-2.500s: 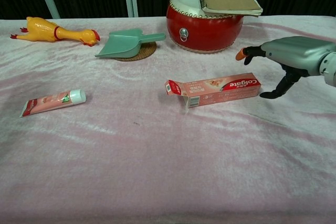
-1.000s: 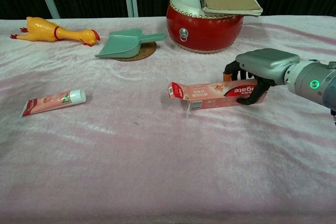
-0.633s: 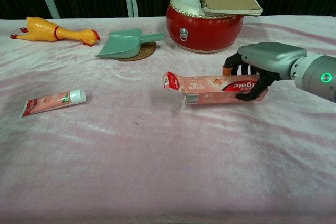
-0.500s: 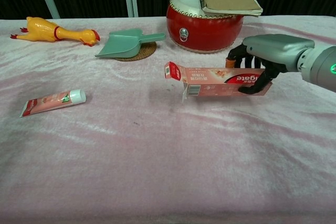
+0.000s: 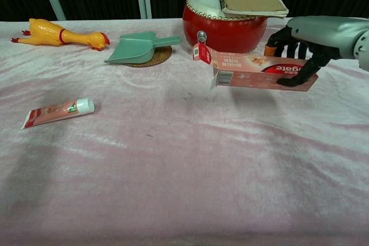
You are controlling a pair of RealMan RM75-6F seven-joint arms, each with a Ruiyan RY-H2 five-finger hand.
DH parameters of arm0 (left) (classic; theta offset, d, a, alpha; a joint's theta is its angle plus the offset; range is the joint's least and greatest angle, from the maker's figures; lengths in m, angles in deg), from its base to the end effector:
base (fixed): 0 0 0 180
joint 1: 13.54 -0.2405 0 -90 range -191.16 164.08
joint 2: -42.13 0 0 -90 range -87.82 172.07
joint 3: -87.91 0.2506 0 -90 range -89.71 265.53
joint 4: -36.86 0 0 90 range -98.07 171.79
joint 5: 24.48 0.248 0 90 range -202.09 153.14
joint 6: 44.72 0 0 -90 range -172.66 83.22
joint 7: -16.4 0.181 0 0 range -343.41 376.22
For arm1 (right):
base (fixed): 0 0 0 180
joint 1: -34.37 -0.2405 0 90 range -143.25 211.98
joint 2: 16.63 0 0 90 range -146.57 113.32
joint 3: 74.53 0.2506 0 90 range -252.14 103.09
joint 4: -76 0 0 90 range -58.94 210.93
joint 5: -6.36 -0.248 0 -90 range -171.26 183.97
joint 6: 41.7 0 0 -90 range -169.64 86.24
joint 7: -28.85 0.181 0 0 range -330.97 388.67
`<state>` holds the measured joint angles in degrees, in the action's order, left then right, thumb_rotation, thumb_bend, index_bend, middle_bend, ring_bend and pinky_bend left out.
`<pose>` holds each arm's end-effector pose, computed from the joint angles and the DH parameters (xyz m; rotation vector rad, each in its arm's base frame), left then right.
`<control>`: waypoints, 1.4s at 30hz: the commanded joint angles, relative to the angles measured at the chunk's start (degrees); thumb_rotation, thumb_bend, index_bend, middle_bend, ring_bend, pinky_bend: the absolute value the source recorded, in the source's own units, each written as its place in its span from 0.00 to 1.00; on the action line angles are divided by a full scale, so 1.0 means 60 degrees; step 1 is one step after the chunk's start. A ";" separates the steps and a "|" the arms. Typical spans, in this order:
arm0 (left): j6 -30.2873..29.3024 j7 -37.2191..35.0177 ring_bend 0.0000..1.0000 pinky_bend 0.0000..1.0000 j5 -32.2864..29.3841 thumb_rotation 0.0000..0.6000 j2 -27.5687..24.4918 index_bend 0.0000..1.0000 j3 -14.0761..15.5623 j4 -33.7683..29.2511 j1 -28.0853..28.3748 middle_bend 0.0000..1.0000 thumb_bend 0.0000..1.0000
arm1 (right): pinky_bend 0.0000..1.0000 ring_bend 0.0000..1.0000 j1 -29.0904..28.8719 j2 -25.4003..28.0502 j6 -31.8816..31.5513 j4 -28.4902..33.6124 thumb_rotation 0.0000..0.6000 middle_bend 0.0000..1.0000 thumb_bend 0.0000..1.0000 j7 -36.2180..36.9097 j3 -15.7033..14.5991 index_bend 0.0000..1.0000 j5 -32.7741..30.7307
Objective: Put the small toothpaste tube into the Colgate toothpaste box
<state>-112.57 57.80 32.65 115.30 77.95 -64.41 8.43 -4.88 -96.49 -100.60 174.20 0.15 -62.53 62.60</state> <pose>-0.2539 0.3131 0.0352 -1.5720 -0.8593 -0.5121 -0.1361 -0.3680 -0.0199 1.7803 -0.9618 0.8721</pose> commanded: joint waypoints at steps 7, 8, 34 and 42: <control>0.0498 0.0813 0.21 0.31 -0.1773 1.00 0.1315 0.33 -0.0208 0.0931 0.1063 0.27 0.22 | 0.41 0.41 -0.0027 0.0096 -0.0047 0.0040 1.00 0.46 0.35 0.0044 -0.0103 0.53 0.0019; 0.0506 0.0828 0.21 0.31 -0.1837 1.00 0.1404 0.34 -0.0191 0.0995 0.1123 0.27 0.23 | 0.41 0.41 -0.0029 0.0098 -0.0056 0.0033 1.00 0.46 0.35 0.0057 -0.0114 0.53 0.0022; 0.0723 -0.0052 0.22 0.33 -0.2457 1.00 0.2608 0.38 0.0075 0.1849 0.1720 0.30 0.32 | 0.41 0.41 -0.0011 0.0092 -0.0153 -0.0168 1.00 0.46 0.35 0.0405 -0.0327 0.53 0.0167; 0.0806 -0.0237 0.23 0.34 -0.2495 1.00 0.2701 0.38 0.0193 0.2016 0.1787 0.30 0.32 | 0.41 0.41 -0.0011 0.0072 -0.0162 -0.0239 1.00 0.46 0.35 0.0417 -0.0377 0.53 0.0171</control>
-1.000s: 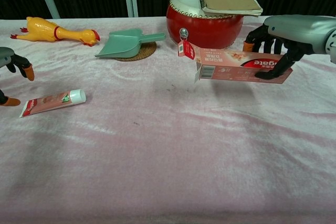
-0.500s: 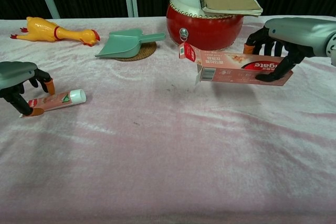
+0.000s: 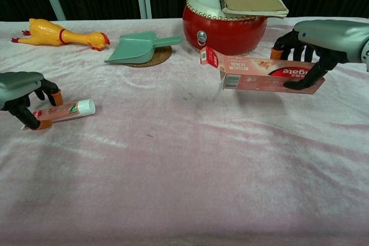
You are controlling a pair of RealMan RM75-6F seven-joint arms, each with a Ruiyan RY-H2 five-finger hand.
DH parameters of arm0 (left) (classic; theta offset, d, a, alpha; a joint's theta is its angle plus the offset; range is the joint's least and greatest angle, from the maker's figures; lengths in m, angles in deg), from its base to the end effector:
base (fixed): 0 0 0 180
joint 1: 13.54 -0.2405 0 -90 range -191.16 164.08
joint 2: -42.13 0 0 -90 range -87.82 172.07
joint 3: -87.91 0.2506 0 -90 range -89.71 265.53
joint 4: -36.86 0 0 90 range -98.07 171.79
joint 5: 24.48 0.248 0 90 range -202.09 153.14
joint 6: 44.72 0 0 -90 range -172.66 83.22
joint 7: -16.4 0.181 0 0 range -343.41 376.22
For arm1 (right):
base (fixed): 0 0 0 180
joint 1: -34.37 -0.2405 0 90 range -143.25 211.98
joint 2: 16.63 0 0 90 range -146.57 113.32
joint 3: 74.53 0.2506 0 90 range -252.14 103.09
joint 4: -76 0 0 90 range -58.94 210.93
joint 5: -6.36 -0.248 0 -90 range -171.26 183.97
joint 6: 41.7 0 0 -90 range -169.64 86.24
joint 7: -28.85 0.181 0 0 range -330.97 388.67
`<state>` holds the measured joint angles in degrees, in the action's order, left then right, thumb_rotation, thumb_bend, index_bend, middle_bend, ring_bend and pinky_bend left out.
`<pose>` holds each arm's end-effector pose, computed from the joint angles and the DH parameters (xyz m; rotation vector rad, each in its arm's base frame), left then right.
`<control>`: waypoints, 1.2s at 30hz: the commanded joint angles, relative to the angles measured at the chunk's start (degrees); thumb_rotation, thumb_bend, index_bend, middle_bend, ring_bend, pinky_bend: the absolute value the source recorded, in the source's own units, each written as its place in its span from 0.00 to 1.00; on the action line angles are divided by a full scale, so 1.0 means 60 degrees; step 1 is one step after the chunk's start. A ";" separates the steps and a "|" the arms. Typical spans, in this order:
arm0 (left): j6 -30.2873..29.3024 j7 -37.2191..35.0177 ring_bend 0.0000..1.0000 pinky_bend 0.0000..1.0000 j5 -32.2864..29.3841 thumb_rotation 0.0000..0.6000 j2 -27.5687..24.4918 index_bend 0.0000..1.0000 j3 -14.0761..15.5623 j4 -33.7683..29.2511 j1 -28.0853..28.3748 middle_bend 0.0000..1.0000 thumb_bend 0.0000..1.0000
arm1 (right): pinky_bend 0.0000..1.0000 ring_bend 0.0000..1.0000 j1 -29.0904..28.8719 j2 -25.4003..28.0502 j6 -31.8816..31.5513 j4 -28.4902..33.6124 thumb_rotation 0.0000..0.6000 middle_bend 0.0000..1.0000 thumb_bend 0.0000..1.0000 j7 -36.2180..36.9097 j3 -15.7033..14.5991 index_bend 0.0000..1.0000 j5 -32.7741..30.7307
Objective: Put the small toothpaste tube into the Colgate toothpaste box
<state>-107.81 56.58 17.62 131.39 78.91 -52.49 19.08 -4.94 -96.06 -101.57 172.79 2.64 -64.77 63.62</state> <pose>-0.2331 0.3371 -0.0622 -1.6074 -1.0999 -0.5031 -0.1500 -0.3664 -0.0192 1.7750 -0.9619 0.8590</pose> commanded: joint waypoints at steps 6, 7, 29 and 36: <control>-0.0053 -0.0268 0.32 0.42 0.0213 1.00 0.0089 0.46 0.0111 0.0144 0.0020 0.39 0.40 | 0.41 0.41 0.0001 -0.0020 -0.0015 -0.0040 1.00 0.46 0.35 0.0023 -0.0028 0.53 0.0005; -0.0088 -0.0317 0.33 0.44 0.0303 1.00 0.0104 0.47 0.0126 0.0162 0.0015 0.41 0.42 | 0.41 0.41 0.0003 -0.0024 -0.0017 -0.0043 1.00 0.46 0.35 0.0024 -0.0034 0.53 0.0011; 0.0130 0.0557 0.37 0.48 0.3319 1.00 -0.1588 0.52 -0.0304 -0.0976 0.1553 0.46 0.48 | 0.41 0.41 0.0102 0.0131 -0.0475 0.0441 1.00 0.47 0.36 -0.0037 0.0151 0.53 -0.0089; 0.0660 0.1453 0.37 0.48 0.3282 1.00 -0.2284 0.52 -0.0815 -0.1640 0.2491 0.46 0.48 | 0.41 0.41 0.0103 0.0024 -0.0727 0.0963 1.00 0.47 0.37 -0.0121 0.0411 0.53 -0.0675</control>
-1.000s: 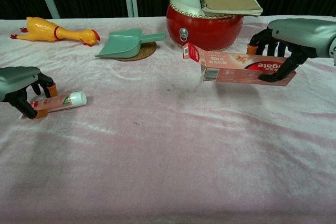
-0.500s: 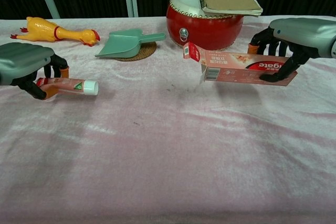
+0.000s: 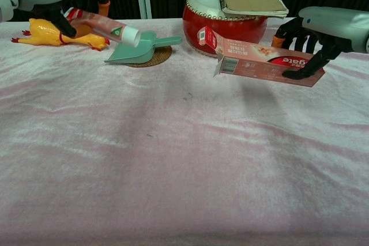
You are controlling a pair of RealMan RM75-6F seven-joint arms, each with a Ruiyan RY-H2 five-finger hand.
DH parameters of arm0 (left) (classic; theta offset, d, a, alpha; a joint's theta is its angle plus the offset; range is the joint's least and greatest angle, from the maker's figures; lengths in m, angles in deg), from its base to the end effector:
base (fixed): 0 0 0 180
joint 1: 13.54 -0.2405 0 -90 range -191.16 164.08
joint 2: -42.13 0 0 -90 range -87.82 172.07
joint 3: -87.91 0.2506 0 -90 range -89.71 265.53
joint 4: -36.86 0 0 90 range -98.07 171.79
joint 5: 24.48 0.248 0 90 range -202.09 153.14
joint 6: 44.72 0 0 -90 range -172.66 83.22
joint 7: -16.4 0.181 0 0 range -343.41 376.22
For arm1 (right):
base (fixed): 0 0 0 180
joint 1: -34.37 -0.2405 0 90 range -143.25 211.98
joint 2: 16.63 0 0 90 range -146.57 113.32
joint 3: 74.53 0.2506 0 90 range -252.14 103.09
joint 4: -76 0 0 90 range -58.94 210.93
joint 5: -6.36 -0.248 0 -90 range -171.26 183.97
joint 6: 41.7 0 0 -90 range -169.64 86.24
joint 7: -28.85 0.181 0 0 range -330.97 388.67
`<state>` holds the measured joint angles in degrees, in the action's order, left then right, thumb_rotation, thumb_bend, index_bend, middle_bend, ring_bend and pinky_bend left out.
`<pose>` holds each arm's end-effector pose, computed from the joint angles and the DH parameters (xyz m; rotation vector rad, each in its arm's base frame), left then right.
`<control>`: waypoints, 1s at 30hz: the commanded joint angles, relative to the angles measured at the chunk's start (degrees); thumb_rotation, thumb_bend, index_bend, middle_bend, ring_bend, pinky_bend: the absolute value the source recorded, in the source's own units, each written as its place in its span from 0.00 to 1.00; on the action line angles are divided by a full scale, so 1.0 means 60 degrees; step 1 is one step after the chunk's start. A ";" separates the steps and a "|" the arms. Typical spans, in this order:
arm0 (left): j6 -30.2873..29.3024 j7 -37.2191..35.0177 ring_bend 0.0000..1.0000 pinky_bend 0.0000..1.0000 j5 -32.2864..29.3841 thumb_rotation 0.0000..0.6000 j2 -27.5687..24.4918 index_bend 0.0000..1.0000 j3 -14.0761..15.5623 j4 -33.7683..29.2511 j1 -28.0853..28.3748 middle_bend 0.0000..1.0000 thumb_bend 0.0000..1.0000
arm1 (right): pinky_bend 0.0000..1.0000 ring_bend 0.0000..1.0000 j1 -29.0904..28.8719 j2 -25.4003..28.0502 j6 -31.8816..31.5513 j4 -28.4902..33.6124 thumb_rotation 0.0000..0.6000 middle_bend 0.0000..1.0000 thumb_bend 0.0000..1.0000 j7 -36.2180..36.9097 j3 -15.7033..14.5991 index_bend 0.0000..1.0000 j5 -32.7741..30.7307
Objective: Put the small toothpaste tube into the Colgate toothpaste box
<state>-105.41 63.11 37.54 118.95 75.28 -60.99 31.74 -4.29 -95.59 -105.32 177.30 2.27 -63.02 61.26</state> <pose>-0.0893 0.3903 0.0071 -1.8773 -0.4028 -0.7707 -0.1351 -0.3615 -0.0077 1.6967 -1.0174 0.9264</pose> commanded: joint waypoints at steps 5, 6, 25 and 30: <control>0.0661 0.1024 0.37 0.48 -0.0025 1.00 -0.0328 0.52 -0.0268 -0.0386 0.1045 0.46 0.48 | 0.41 0.41 -0.0099 -0.0154 -0.0478 0.0776 1.00 0.47 0.37 -0.0400 0.0487 0.53 -0.1306; 0.0685 0.1110 0.37 0.48 -0.0012 1.00 -0.0325 0.52 -0.0240 -0.0392 0.1124 0.46 0.48 | 0.41 0.41 -0.0120 -0.0169 -0.0554 0.0844 1.00 0.47 0.37 -0.0484 0.0525 0.53 -0.1445; 0.0436 0.1596 0.38 0.48 -0.0174 1.00 0.0323 0.52 -0.0137 -0.0070 0.2004 0.47 0.48 | 0.41 0.41 -0.0385 -0.0245 -0.1062 0.1837 1.00 0.47 0.37 -0.0757 0.0900 0.53 -0.2690; 0.0338 0.1644 0.38 0.48 -0.0223 1.00 0.0421 0.52 -0.0115 -0.0046 0.2135 0.47 0.48 | 0.41 0.41 -0.0508 -0.0248 -0.1140 0.2067 1.00 0.47 0.37 -0.0800 0.1026 0.53 -0.2944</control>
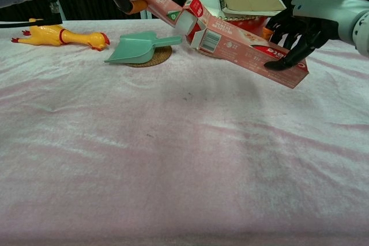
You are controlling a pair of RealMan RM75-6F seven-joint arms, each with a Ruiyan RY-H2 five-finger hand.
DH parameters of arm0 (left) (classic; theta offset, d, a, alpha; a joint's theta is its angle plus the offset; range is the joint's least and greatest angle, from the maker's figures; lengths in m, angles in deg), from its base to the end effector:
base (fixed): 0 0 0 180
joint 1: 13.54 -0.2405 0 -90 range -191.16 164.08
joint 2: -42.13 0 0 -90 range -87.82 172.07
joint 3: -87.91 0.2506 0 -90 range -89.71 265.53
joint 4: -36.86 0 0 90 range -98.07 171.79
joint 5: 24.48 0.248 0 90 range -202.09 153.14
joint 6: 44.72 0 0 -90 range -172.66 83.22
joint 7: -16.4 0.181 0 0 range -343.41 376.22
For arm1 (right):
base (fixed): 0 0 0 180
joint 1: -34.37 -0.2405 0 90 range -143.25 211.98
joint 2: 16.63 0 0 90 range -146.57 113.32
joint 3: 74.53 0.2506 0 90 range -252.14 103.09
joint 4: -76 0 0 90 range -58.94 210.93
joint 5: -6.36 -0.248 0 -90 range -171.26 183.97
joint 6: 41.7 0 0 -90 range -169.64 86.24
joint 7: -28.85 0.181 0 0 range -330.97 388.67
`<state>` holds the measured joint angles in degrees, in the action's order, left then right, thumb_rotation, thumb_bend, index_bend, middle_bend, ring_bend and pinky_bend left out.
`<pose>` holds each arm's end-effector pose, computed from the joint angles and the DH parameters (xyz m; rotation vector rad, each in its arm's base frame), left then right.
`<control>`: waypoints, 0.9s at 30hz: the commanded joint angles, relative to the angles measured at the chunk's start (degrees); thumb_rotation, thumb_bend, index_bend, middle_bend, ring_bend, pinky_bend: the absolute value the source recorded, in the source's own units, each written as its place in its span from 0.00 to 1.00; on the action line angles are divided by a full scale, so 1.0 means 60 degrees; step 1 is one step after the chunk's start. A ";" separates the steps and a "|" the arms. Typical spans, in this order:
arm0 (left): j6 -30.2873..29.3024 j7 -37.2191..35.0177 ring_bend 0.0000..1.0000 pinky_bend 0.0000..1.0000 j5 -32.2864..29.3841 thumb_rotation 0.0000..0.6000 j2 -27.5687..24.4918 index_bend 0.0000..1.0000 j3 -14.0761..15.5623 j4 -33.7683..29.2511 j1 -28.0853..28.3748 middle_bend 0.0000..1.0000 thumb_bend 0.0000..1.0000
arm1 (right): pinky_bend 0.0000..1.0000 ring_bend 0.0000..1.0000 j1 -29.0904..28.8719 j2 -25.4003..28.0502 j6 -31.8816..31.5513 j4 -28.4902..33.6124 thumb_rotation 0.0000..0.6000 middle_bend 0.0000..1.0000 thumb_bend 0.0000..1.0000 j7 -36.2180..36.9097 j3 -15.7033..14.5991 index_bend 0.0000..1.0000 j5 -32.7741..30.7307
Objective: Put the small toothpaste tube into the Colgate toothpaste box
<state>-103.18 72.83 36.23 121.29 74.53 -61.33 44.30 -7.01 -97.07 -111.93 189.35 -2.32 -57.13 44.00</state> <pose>0.0039 0.3919 -0.0113 -1.9814 -0.0890 -0.8193 -0.0903 -0.3463 -0.0044 1.5382 -1.2935 0.9681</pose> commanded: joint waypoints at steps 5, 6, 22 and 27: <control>-0.0119 0.0009 0.38 0.49 -0.0066 1.00 0.0136 0.52 0.0001 -0.0005 0.0161 0.47 0.48 | 0.41 0.41 -0.0159 -0.0032 -0.0146 0.0172 1.00 0.47 0.37 -0.0091 0.0105 0.53 -0.0257; -0.0132 0.0027 0.38 0.49 -0.0064 1.00 0.0155 0.52 0.0010 -0.0001 0.0194 0.47 0.48 | 0.41 0.41 -0.0175 -0.0040 -0.0166 0.0188 1.00 0.47 0.37 -0.0097 0.0108 0.53 -0.0310; -0.0250 0.0193 0.38 0.49 -0.0146 1.00 0.0556 0.53 0.0108 0.0105 0.0579 0.47 0.48 | 0.41 0.41 -0.0314 -0.0212 -0.0320 0.0272 1.00 0.47 0.38 0.0021 0.0102 0.53 -0.0544; -0.0238 0.0312 0.38 0.49 -0.0093 1.00 0.0748 0.52 0.0159 0.0221 0.0757 0.47 0.48 | 0.41 0.41 -0.0347 -0.0270 -0.0404 0.0364 1.00 0.47 0.38 0.0111 0.0173 0.53 -0.0642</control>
<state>-104.67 74.50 35.46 125.61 75.37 -60.18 48.62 -9.06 -98.63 -114.30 191.45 -1.75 -56.18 40.24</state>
